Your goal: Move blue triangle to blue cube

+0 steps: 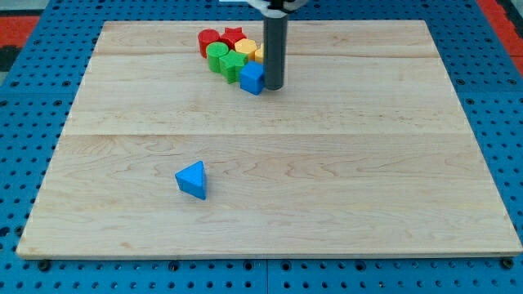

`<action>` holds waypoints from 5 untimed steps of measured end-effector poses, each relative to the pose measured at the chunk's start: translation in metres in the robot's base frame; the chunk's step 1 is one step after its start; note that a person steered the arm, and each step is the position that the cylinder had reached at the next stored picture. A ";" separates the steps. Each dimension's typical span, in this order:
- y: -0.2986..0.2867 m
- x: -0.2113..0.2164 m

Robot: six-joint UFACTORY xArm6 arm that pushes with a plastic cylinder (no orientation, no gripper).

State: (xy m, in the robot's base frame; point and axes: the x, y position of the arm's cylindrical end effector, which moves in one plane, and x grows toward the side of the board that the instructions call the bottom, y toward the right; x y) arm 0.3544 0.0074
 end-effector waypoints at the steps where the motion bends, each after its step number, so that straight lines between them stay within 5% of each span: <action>1: 0.000 0.009; 2: 0.000 -0.007; 3: 0.026 0.021; 4: 0.083 0.111; 5: 0.076 0.188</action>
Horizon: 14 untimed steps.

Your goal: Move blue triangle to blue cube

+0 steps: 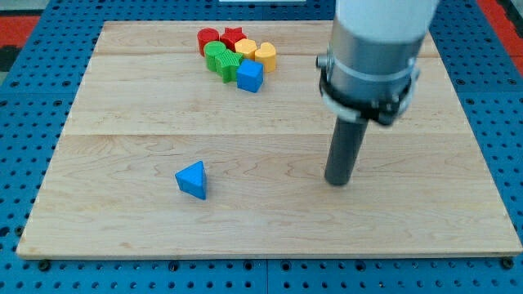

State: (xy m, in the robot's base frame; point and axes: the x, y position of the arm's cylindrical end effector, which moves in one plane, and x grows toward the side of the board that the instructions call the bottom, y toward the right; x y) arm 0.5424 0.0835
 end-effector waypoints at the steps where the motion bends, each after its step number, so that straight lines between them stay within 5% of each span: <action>1: -0.058 0.027; 3: -0.180 0.019; 4: -0.177 -0.009; 6: -0.099 -0.089; 7: -0.108 -0.136; 9: -0.045 -0.125; 11: -0.035 -0.190; 13: 0.017 -0.202; 14: -0.012 -0.228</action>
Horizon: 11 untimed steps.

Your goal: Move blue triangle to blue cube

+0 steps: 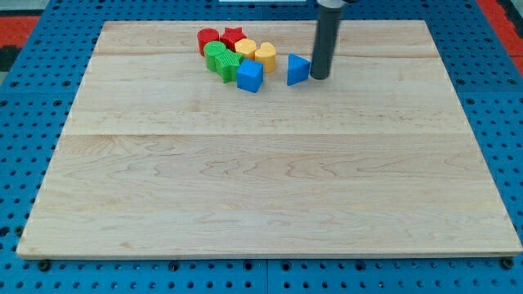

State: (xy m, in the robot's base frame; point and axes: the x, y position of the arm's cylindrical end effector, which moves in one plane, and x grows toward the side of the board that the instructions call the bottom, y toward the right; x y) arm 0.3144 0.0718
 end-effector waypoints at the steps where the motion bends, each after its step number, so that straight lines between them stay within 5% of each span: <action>1: -0.003 -0.003; 5: -0.061 -0.028; 11: -0.021 0.065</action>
State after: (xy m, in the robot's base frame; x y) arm 0.3790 0.0510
